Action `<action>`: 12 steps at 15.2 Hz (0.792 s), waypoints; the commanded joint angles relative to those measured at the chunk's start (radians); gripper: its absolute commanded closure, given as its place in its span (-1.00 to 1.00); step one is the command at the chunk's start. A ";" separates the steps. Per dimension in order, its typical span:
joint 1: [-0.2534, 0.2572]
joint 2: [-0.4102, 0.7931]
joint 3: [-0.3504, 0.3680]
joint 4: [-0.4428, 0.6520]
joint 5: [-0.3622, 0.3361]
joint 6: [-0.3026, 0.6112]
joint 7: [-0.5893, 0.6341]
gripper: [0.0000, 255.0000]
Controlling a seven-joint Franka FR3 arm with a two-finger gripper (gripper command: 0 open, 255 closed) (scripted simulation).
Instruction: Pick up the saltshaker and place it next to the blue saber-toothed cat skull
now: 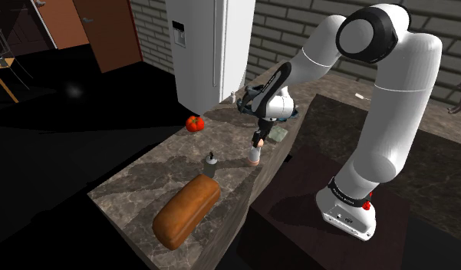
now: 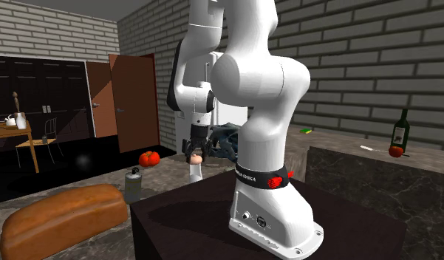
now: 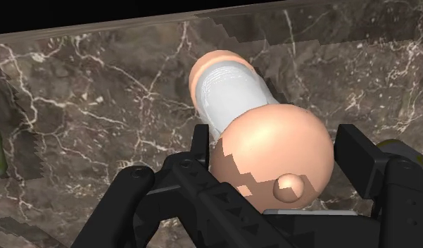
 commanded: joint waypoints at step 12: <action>0.034 -0.111 -0.053 -0.026 -0.097 -0.078 0.084 1.00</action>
